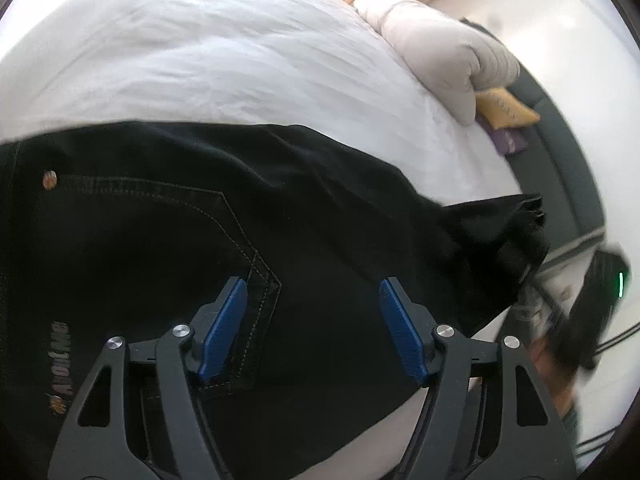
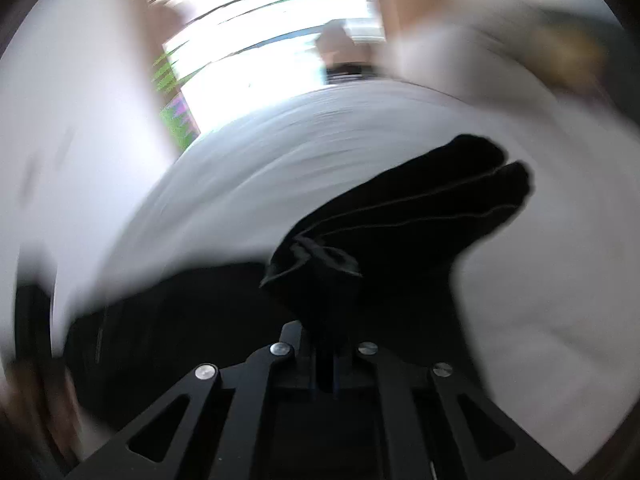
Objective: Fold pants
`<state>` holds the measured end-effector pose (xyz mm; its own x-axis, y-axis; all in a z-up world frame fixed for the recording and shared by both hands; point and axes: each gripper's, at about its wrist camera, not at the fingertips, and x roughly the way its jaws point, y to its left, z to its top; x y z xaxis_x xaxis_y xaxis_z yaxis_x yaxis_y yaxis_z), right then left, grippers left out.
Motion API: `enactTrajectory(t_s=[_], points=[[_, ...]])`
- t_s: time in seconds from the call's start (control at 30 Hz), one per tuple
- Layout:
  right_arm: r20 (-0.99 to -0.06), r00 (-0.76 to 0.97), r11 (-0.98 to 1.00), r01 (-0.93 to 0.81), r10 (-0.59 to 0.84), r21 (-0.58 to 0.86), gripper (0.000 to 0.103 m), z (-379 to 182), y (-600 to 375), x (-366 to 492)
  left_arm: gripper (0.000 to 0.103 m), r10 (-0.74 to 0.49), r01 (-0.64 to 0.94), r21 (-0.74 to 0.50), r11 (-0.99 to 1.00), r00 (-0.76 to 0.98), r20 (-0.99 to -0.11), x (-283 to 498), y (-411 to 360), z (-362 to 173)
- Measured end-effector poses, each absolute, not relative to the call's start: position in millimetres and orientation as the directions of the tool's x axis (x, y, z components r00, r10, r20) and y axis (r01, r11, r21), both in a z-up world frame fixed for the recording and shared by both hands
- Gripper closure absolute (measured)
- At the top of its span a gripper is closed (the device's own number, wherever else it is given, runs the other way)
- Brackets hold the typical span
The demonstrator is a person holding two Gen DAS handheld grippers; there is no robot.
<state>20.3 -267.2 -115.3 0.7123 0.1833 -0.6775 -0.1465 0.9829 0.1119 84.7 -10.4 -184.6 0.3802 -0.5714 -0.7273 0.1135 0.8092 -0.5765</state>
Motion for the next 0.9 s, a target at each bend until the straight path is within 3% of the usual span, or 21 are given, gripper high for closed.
enactTrajectory(t_s=[0.1,0.37,0.7,0.73,0.77,0.8,0.9], points=[[-0.728,0.65,0.957,-0.291,0.216,0.024,0.097,-142,-205,10,0.03,-0.621,0.087,-0.636,0.767,0.353,-0.7,90,-10,-189],[-0.725,0.666,0.948,-0.314,0.176,-0.058,0.097,-148,-187,-5,0.023,-0.766,-0.047,-0.796,0.603,0.242,-0.595,115,-27,-213],[-0.697,0.693,0.933,-0.347,0.185,-0.097,0.097,-143,-171,-21,0.023,-0.837,-0.09,-0.851,0.517,0.154,-0.525,165,-67,-235],[-0.696,0.693,0.929,-0.354,0.188,-0.102,0.097,-143,-168,-22,0.037,-0.832,-0.075,-0.846,0.528,0.158,-0.532,168,-69,-233],[-0.696,0.693,0.927,-0.359,0.188,-0.107,0.097,-143,-166,-22,0.063,-0.827,-0.067,-0.841,0.536,0.155,-0.54,169,-71,-233],[-0.696,0.692,0.924,-0.365,0.189,-0.111,0.097,-143,-163,-23,0.076,-0.821,-0.06,-0.832,0.551,0.138,-0.554,171,-73,-234],[-0.694,0.692,0.92,-0.376,0.199,-0.111,0.097,-143,-160,-21,0.089,-0.806,-0.049,-0.818,0.573,0.149,-0.573,169,-73,-233]])
